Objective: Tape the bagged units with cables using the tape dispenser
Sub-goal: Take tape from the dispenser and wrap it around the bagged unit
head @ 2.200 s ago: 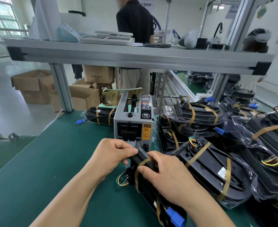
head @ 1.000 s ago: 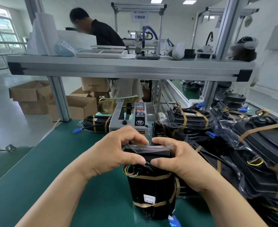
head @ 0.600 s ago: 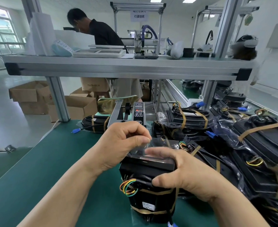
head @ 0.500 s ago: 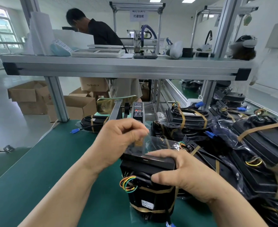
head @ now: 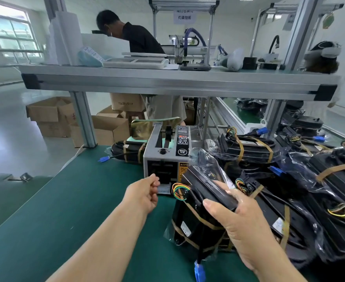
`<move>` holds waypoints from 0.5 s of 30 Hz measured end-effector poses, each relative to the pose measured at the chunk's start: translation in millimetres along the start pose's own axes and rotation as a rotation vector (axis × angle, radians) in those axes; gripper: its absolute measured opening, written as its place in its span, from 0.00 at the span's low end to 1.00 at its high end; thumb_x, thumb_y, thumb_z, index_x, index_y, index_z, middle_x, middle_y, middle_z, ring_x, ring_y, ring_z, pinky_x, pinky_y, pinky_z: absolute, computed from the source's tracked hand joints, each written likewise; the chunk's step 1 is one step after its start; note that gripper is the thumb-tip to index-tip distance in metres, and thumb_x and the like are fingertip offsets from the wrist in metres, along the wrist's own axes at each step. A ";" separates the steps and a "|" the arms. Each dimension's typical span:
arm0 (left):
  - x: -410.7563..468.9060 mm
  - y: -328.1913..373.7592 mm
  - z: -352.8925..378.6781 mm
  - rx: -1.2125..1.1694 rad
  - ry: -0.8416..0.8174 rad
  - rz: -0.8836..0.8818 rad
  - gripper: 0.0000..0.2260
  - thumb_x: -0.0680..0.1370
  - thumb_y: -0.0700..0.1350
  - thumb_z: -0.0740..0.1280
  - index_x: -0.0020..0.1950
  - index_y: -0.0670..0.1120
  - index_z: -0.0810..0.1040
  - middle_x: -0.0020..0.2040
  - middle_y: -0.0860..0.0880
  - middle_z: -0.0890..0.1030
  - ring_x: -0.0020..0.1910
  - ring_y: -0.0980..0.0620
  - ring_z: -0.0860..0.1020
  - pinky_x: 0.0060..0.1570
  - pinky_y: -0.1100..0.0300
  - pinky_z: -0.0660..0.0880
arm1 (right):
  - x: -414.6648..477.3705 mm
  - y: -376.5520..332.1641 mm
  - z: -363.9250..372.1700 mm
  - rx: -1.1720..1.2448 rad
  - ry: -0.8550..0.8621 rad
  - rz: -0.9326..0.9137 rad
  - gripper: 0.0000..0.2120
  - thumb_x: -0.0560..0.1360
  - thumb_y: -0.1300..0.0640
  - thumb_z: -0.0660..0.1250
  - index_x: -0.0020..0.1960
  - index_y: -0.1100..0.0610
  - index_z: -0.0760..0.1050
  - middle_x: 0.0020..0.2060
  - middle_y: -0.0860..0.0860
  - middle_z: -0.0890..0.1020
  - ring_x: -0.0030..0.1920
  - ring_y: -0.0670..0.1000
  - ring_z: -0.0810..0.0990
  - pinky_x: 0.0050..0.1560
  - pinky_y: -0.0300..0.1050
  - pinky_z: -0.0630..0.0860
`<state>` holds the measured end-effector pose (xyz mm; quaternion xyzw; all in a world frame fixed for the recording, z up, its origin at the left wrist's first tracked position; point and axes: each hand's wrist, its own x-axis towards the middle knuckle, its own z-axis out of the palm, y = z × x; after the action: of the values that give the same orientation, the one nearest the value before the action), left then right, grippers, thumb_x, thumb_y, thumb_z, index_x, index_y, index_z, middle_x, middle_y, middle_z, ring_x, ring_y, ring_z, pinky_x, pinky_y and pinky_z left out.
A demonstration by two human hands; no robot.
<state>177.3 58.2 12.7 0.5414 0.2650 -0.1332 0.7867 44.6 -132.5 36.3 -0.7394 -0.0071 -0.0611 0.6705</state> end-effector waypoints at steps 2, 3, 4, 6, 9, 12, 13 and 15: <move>2.9 3.2 6.3 0.001 -0.008 -0.035 0.12 0.83 0.48 0.64 0.39 0.47 0.74 0.29 0.54 0.69 0.21 0.60 0.64 0.25 0.69 0.59 | -0.6 -1.4 0.7 0.001 0.003 0.021 0.36 0.60 0.40 0.74 0.67 0.45 0.76 0.57 0.43 0.85 0.59 0.46 0.82 0.66 0.52 0.76; 3.8 4.6 8.7 -0.002 -0.005 -0.047 0.12 0.82 0.48 0.64 0.39 0.47 0.74 0.28 0.54 0.69 0.19 0.61 0.64 0.24 0.69 0.59 | -0.5 -1.4 0.7 0.002 0.005 0.016 0.37 0.60 0.40 0.74 0.68 0.46 0.76 0.57 0.43 0.84 0.59 0.46 0.82 0.66 0.53 0.75; 4.7 5.5 10.5 -0.013 0.000 -0.052 0.12 0.82 0.48 0.65 0.39 0.48 0.75 0.26 0.55 0.69 0.17 0.61 0.64 0.22 0.69 0.59 | -0.4 -1.9 0.9 0.003 0.002 0.009 0.36 0.60 0.40 0.74 0.67 0.46 0.76 0.56 0.42 0.85 0.58 0.45 0.83 0.65 0.52 0.76; 6.2 6.2 12.5 -0.044 0.010 -0.046 0.11 0.81 0.49 0.67 0.39 0.48 0.76 0.23 0.56 0.70 0.15 0.61 0.65 0.19 0.70 0.58 | -0.4 -1.5 0.8 -0.011 -0.020 -0.008 0.29 0.64 0.44 0.75 0.65 0.45 0.77 0.53 0.41 0.86 0.55 0.43 0.84 0.59 0.43 0.78; 7.9 5.9 16.2 -0.090 0.021 -0.039 0.10 0.79 0.49 0.69 0.40 0.47 0.77 0.25 0.55 0.72 0.15 0.61 0.67 0.28 0.68 0.61 | 0.3 -1.0 -0.5 -0.031 -0.039 -0.008 0.18 0.73 0.55 0.75 0.59 0.41 0.77 0.49 0.39 0.86 0.50 0.41 0.85 0.48 0.32 0.78; 6.9 9.2 23.5 -0.187 0.041 -0.014 0.08 0.80 0.43 0.69 0.42 0.43 0.76 0.31 0.51 0.73 0.15 0.61 0.68 0.31 0.69 0.64 | 1.1 -3.5 1.4 -0.046 -0.046 -0.002 0.18 0.75 0.57 0.74 0.60 0.41 0.77 0.49 0.40 0.86 0.51 0.41 0.85 0.50 0.35 0.78; 6.6 10.6 25.7 -0.202 0.056 0.000 0.07 0.80 0.40 0.68 0.43 0.42 0.75 0.31 0.50 0.74 0.14 0.60 0.68 0.27 0.70 0.65 | 1.3 -4.0 2.8 -0.044 -0.051 -0.008 0.19 0.74 0.57 0.74 0.61 0.42 0.77 0.50 0.40 0.86 0.51 0.41 0.85 0.51 0.35 0.78; 1.4 10.8 27.6 -0.187 0.099 0.022 0.09 0.78 0.36 0.67 0.39 0.43 0.70 0.25 0.50 0.72 0.13 0.59 0.66 0.17 0.71 0.63 | 1.5 -4.0 5.3 -0.043 -0.052 -0.019 0.24 0.71 0.52 0.75 0.65 0.44 0.76 0.52 0.40 0.86 0.54 0.42 0.84 0.57 0.39 0.78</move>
<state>191.4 36.9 27.9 0.4745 0.3089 -0.0723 0.8211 46.1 -126.9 40.0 -0.7550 -0.0303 -0.0482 0.6533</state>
